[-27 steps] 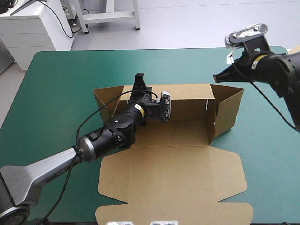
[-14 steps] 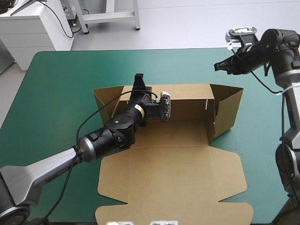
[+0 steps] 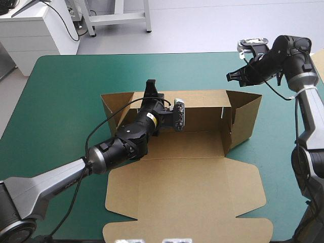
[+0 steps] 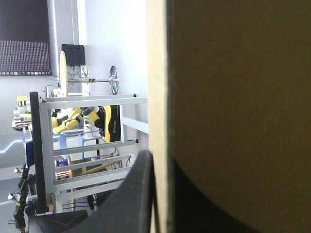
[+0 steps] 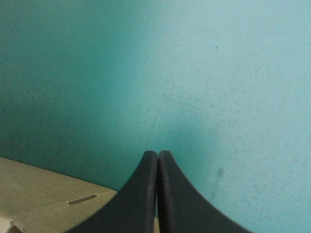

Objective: Fold the box

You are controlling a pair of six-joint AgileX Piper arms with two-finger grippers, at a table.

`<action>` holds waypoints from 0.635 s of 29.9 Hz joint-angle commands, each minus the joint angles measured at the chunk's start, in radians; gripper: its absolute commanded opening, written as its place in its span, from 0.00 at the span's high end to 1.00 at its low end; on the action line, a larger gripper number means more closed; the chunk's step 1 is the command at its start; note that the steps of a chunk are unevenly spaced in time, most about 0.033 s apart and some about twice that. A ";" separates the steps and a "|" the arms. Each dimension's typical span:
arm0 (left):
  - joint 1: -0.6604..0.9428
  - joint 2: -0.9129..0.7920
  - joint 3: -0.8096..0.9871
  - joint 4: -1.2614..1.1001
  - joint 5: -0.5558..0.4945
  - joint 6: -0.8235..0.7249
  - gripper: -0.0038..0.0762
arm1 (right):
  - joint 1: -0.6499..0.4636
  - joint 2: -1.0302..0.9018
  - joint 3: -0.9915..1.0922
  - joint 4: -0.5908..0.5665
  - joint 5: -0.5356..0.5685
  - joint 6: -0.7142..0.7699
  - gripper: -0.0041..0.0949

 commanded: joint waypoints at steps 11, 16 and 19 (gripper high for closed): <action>-0.001 -0.004 -0.018 -0.025 0.038 -0.010 0.96 | -0.009 -0.140 0.159 0.041 -0.004 -0.032 0.98; -0.001 -0.004 -0.018 -0.025 0.038 -0.010 0.96 | -0.009 -0.210 0.242 0.037 -0.004 -0.058 0.98; -0.001 -0.004 -0.018 -0.028 0.038 -0.010 0.96 | -0.009 -0.246 0.300 0.048 -0.010 -0.092 0.98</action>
